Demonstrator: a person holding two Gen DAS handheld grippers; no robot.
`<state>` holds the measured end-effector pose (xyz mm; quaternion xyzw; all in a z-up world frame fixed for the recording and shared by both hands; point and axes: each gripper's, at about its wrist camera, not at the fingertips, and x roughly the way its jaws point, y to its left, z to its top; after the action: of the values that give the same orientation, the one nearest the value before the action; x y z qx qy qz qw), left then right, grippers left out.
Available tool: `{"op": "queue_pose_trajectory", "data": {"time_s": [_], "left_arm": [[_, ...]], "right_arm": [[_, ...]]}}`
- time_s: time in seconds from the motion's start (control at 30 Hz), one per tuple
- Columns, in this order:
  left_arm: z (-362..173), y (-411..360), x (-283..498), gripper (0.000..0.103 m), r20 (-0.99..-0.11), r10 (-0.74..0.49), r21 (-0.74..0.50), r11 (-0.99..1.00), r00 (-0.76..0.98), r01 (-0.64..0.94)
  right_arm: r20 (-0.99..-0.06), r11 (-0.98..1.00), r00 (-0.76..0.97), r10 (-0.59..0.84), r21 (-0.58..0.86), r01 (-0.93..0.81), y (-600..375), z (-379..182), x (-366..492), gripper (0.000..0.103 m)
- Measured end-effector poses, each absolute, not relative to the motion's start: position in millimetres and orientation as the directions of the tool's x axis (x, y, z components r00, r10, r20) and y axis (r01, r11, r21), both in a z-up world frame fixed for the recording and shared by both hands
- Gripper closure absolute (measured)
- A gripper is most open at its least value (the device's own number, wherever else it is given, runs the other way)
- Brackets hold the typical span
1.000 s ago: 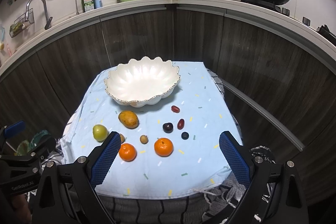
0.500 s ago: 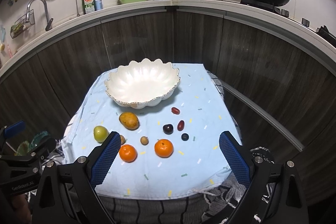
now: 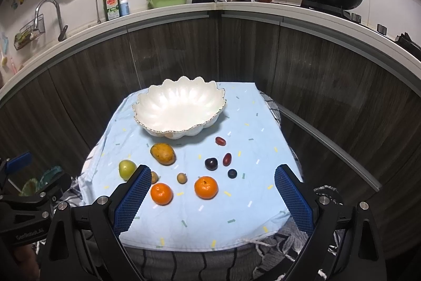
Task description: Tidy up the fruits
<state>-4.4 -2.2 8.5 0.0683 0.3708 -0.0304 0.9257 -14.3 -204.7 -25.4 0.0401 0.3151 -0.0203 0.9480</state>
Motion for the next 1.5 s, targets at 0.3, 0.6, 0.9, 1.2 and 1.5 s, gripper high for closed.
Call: {"op": "queue_pose_trajectory", "data": {"time_s": [0.3,0.6,0.9,1.2,1.5], "left_arm": [[11,-4,-6,0.0,-0.686,-0.006,0.103,0.989,0.727,0.105],[11,-4,-7,0.0,-0.686,-0.006,0.104,0.989,0.727,0.107],[11,-3,-7,0.0,-0.688,-0.008,0.102,0.989,0.726,0.108],[9,-6,-6,0.0,-0.688,-0.012,0.108,0.987,0.726,0.118],[3,-16,4,0.0,-0.689,-0.048,0.125,0.975,0.724,0.184]], "right_arm": [[-0.598,0.996,0.802,-0.013,0.064,0.064,-205,-25,-15,0.007],[-0.598,0.996,0.801,-0.011,0.066,0.063,-205,-24,-16,0.007],[-0.601,0.996,0.799,-0.01,0.066,0.061,-204,-25,-15,0.007],[-0.603,0.996,0.798,-0.005,0.067,0.058,-204,-26,-13,0.007],[-0.603,0.996,0.798,0.004,0.072,0.05,-207,-34,-3,0.007]]}}
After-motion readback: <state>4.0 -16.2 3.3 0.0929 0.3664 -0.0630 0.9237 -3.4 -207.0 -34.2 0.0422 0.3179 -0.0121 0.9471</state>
